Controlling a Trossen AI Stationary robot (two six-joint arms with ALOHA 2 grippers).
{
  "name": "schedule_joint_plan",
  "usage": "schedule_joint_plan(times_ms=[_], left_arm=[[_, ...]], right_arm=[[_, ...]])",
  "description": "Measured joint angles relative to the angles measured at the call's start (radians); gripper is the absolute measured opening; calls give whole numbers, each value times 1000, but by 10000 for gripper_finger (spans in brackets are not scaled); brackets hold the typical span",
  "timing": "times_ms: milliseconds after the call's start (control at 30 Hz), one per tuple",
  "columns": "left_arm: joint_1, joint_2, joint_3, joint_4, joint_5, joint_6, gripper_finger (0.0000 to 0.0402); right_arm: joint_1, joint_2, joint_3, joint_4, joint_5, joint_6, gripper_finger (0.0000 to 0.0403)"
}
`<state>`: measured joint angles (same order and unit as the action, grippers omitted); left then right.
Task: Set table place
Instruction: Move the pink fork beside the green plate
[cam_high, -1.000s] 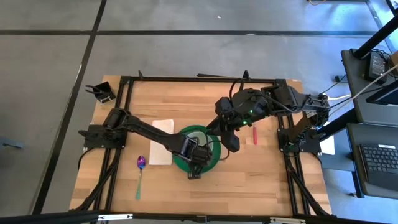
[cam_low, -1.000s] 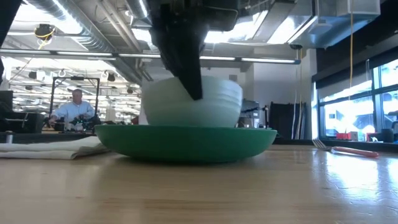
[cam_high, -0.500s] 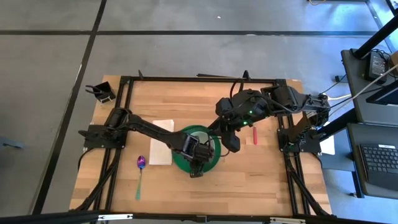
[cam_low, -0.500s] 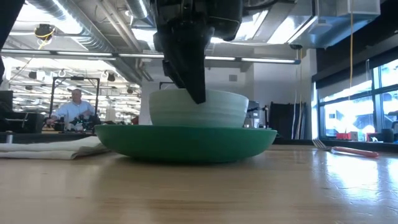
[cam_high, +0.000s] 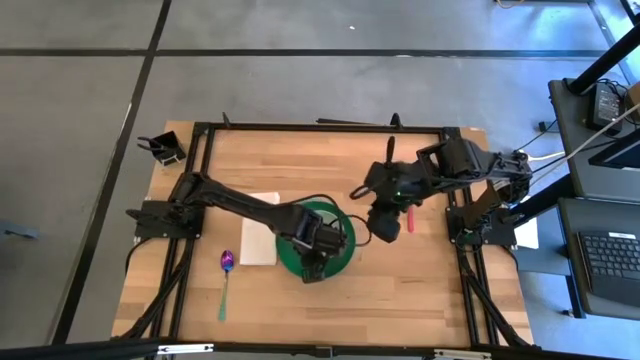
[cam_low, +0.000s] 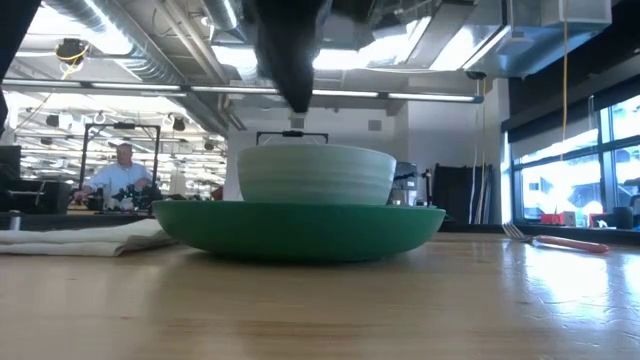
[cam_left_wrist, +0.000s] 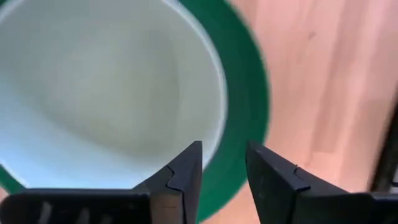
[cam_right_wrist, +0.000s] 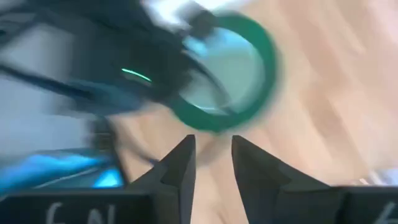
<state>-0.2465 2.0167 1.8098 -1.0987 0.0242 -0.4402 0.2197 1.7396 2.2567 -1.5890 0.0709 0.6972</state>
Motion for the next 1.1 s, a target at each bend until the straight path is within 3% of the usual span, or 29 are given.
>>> schedule_joint_plan(times_ms=[133, 300, 500, 667, 867, 1100], left_arm=[[1, 0, 103, -55, -2, 25, 116], [9, -1, 228, -118, -7, 29, 107], [32, -2, 386, -324, -8, 26, 93], [58, -2, 520, -471, -28, 28, 78], [96, -53, 550, -447, -50, 73, 59], [143, -80, 542, -474, -146, 118, 44]], right_arm=[[15, -33, -41, 24, 77, 16, 106], [34, -111, -110, 17, 265, 64, 106], [42, -317, -295, 20, 405, 205, 106], [41, -486, -530, 14, 418, 414, 106], [41, -599, -849, 17, 379, 669, 106], [40, -597, -1145, 60, 377, 710, 106]])
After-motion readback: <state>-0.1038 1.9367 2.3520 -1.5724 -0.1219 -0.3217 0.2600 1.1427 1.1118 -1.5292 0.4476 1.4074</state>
